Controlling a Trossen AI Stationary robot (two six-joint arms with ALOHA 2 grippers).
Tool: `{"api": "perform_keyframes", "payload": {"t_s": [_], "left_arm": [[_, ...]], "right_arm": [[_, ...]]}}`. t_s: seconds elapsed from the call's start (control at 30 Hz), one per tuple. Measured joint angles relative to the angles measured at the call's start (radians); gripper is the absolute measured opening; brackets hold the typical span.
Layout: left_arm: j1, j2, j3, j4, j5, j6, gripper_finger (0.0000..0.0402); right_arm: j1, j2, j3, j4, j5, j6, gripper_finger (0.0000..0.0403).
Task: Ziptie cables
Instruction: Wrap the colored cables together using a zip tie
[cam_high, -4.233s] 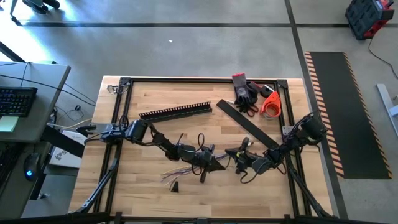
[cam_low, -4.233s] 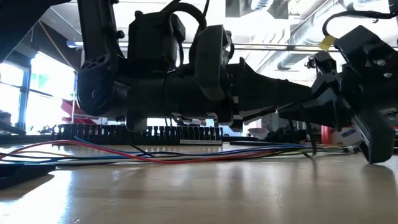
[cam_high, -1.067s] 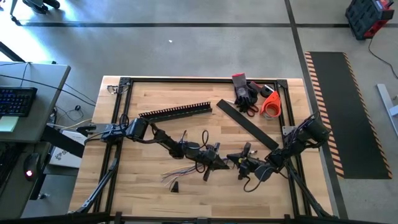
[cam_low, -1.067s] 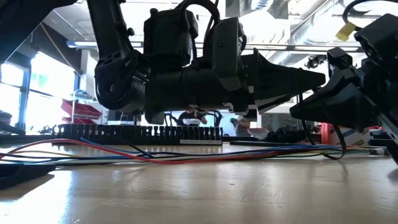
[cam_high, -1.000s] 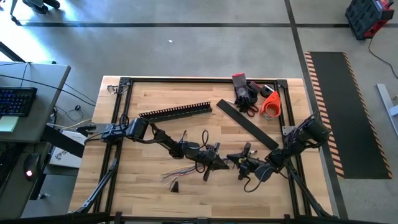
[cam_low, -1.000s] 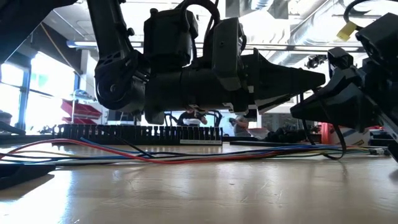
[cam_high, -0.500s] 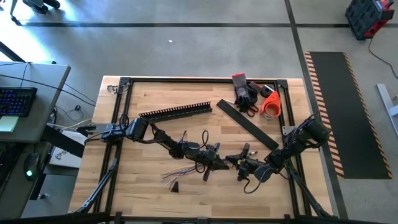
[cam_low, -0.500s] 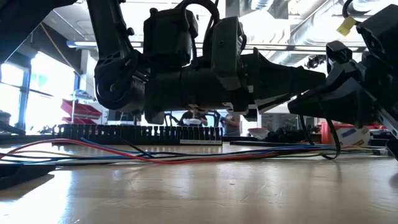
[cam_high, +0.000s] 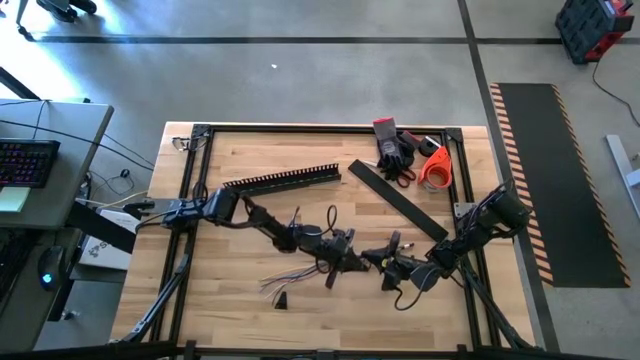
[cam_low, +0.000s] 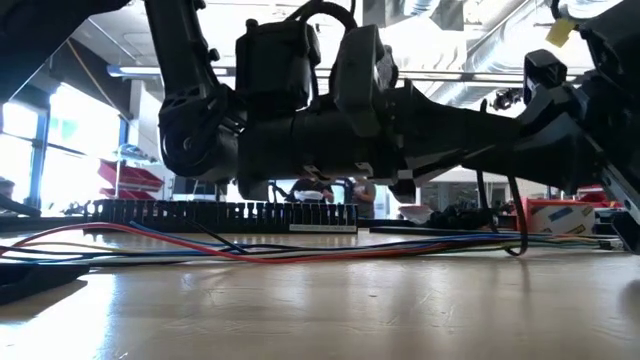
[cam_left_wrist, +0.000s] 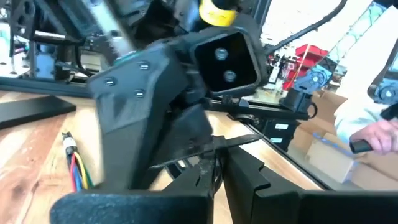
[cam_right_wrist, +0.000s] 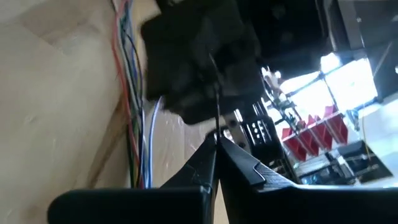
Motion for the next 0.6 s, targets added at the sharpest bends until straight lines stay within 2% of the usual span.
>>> {"api": "perform_keyframes", "payload": {"t_s": [0.43, 0.6], "left_arm": [[0.047, 0.0, 0.0, -0.006, 0.125, -0.181, 0.0], [0.061, 0.0, 0.0, -0.006, 0.18, -0.297, 0.0]], "right_arm": [[0.0, 0.0, 0.022, 0.019, -0.023, -0.155, 0.0], [0.0, 0.0, 0.069, -0.058, -0.014, -0.236, 0.0]]}}
